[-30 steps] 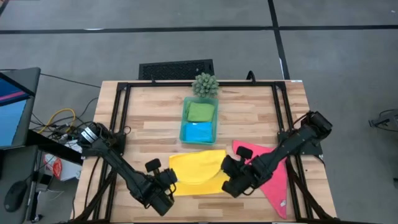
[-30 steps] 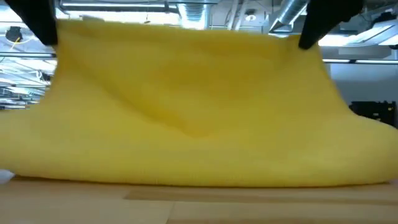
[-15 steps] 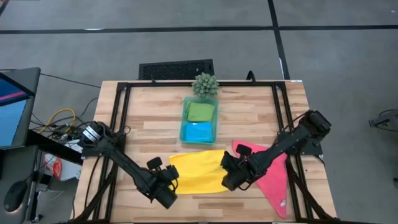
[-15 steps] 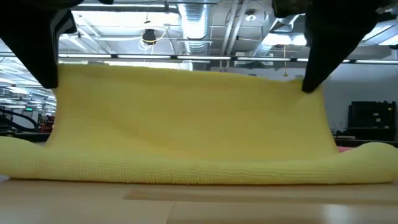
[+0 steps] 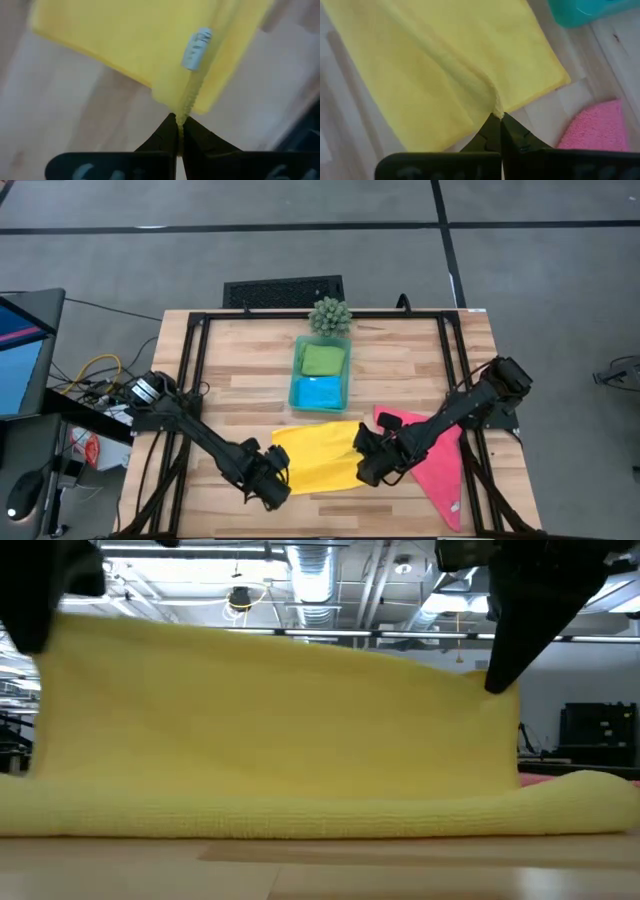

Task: Fold microfiber towels
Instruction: Fold the yellow micro fiber cloth

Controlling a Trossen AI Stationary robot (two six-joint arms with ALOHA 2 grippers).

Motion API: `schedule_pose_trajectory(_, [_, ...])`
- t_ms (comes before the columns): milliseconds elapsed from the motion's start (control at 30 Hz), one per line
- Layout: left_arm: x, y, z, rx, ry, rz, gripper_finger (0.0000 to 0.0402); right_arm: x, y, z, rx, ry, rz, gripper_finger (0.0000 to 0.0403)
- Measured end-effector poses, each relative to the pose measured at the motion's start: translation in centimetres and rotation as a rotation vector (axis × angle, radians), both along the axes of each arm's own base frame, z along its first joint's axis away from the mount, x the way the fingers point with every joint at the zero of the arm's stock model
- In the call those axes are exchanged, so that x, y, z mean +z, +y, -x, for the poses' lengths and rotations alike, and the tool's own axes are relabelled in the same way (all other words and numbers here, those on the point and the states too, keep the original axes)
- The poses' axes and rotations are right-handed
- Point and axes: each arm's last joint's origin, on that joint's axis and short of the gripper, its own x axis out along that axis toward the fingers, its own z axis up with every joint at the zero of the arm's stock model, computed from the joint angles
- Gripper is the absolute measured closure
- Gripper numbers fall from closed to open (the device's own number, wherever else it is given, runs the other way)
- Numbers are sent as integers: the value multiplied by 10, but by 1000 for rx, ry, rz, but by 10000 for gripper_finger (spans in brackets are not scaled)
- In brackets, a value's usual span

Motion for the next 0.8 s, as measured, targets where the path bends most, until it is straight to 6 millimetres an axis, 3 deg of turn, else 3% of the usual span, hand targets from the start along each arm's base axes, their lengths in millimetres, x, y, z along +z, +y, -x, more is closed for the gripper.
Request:
schedule_pose_trajectory(133, [0, -5, 6, -7, -21, -52, 401, -2, 1, 1, 2, -3, -5, 394])
schedule_pose_trajectory(300, [-4, 10, -2, 0, -50, -137, 401, -13, -1, 6, 3, 49, -32, 394])
schedule_pose_trajectory(567, [-26, 28, -12, 2, -46, -95, 401, -14, -4, 6, 0, 60, -39, 394])
schedule_pose_trajectory(800, [-29, 29, -9, 16, -20, -89, 401, -14, -13, 0, 15, 56, -31, 394])
